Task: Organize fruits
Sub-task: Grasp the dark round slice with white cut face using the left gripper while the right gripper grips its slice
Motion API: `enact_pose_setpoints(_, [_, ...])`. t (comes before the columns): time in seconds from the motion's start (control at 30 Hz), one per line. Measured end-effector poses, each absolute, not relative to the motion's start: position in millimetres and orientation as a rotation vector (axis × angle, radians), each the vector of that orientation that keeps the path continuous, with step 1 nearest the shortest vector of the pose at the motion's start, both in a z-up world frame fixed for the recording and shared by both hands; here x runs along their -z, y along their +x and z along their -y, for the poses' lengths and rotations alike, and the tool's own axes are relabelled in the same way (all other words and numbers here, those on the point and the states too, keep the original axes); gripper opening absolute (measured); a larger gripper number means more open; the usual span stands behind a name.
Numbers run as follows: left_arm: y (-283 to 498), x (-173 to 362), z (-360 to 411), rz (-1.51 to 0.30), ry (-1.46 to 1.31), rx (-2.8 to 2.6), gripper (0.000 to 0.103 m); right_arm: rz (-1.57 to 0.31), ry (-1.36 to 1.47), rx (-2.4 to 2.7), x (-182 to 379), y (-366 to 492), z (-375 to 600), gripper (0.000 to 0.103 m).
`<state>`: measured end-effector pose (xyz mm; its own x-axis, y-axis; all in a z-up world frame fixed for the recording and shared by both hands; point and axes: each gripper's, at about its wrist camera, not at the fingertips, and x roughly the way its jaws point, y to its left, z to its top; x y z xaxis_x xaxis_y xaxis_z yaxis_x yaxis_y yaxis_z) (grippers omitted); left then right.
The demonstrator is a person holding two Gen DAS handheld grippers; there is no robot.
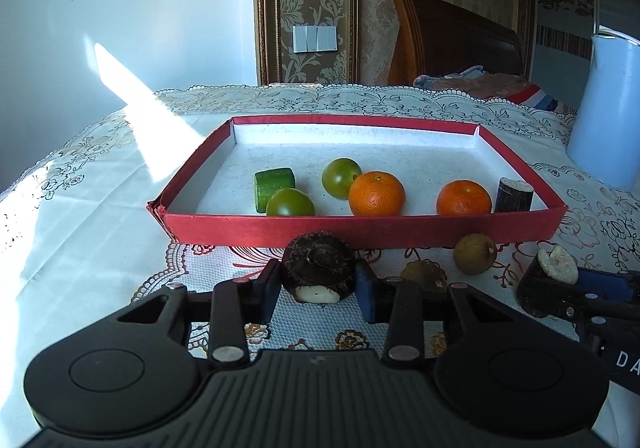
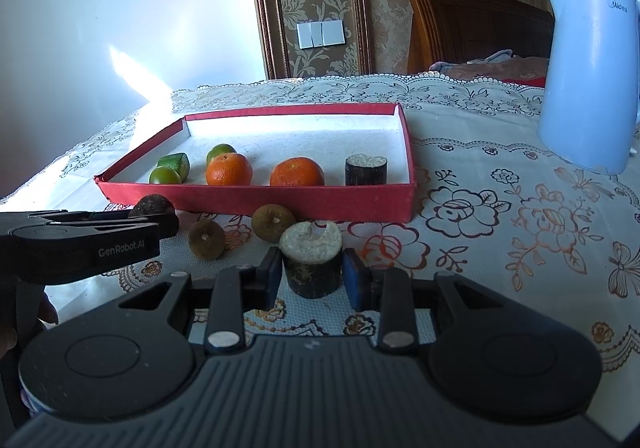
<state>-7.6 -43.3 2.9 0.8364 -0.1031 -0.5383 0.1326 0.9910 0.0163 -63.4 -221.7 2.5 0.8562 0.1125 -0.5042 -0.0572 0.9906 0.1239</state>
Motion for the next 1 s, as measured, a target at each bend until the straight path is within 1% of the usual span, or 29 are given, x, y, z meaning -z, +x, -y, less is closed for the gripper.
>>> enact_pose_setpoints(0.47, [2.6,-9.1,31.9,-0.540,0.087,0.065,0.039,-0.527,0.105,-0.108,-6.6,-60.5,218.2,0.031])
enact_pose_setpoints(1.0, [0.6,-9.6,20.3,-0.536,0.032,0.110,0.038,-0.503,0.118,-0.153,-13.4,-56.6,208.4,0.031])
